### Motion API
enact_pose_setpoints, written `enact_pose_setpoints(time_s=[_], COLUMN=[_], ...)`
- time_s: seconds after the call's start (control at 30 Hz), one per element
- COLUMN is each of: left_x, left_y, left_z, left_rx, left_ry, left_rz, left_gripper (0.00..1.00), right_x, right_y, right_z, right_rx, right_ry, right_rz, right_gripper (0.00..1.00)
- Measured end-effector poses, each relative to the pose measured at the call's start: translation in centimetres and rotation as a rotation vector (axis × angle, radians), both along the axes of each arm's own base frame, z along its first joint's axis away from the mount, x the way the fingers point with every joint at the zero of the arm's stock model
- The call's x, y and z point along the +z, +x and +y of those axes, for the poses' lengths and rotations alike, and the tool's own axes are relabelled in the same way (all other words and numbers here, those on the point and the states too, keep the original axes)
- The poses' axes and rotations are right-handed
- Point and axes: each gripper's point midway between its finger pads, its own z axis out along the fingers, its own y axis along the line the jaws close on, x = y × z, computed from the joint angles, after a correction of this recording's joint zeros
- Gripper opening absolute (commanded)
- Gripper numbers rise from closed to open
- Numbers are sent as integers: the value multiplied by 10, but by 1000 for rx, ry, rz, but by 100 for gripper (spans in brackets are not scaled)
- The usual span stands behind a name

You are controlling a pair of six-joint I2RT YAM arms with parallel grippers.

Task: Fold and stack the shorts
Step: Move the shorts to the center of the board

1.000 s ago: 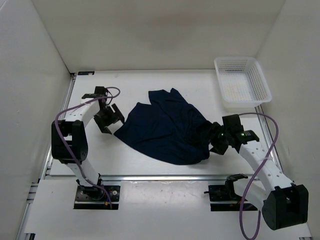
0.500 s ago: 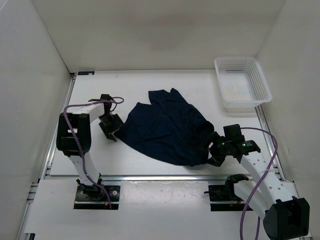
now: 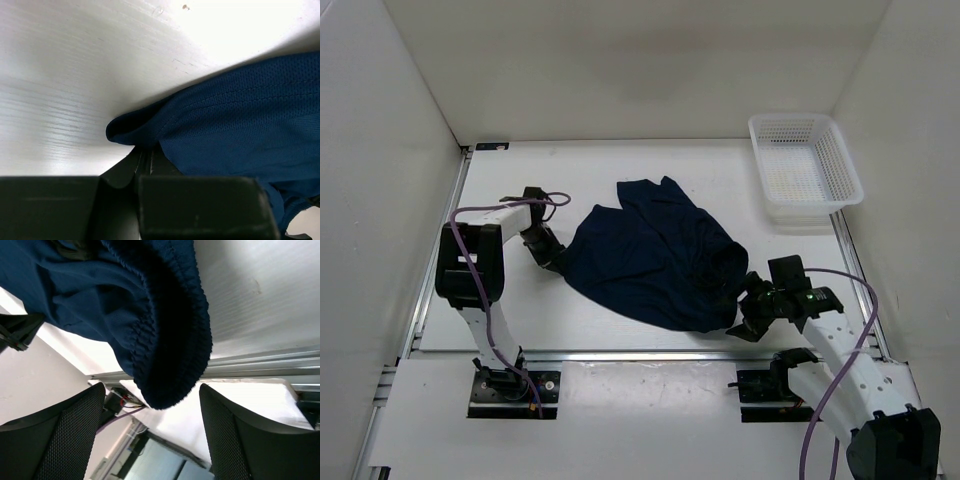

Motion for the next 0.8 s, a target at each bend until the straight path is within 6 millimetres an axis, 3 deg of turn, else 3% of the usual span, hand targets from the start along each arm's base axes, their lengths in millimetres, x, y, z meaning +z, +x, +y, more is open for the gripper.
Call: enact_pose_setpoints(time_s=[0.03, 0.1, 0.13, 0.23, 0.27, 0.37, 0.57, 0.63, 0.7, 0.77, 0.8], left_x=[0, 1, 1, 1, 2, 6, 20, 33, 60, 104, 133], left_y=[0, 2, 2, 4, 4, 5, 9, 21, 44, 85, 107], left_z=[0, 1, 1, 0, 0, 0, 0, 1, 0, 1, 1], left_rx=[0, 0, 1, 3, 4, 4, 5, 11, 18, 29, 34], left_ry=[1, 4, 3, 2, 2, 0, -2, -6, -14, -31, -43], left_rz=[-5, -16, -20, -28, -31, -44, -61, -80, -121, -233, -302], left_gripper=[10, 10, 10, 10, 10, 10, 10, 10, 10, 10, 10], right_x=[-1, -4, -7, -14, -16, -19, -18, -6, 19, 56, 85], right_y=[1, 5, 7, 13, 14, 17, 29, 52, 90, 142, 174], right_z=[1, 3, 3, 4, 4, 3, -4, -12, -22, -35, -42], right_rx=[-5, -8, -6, -11, -11, -14, -7, -11, -21, -21, -16], right_ry=[5, 7, 3, -4, -6, -11, -69, -109, -138, -169, -182], right_rz=[9, 24, 35, 48, 43, 35, 12, -14, -78, -193, -274], right_gripper=[80, 71, 60, 39, 22, 1, 0, 0, 0, 0, 0])
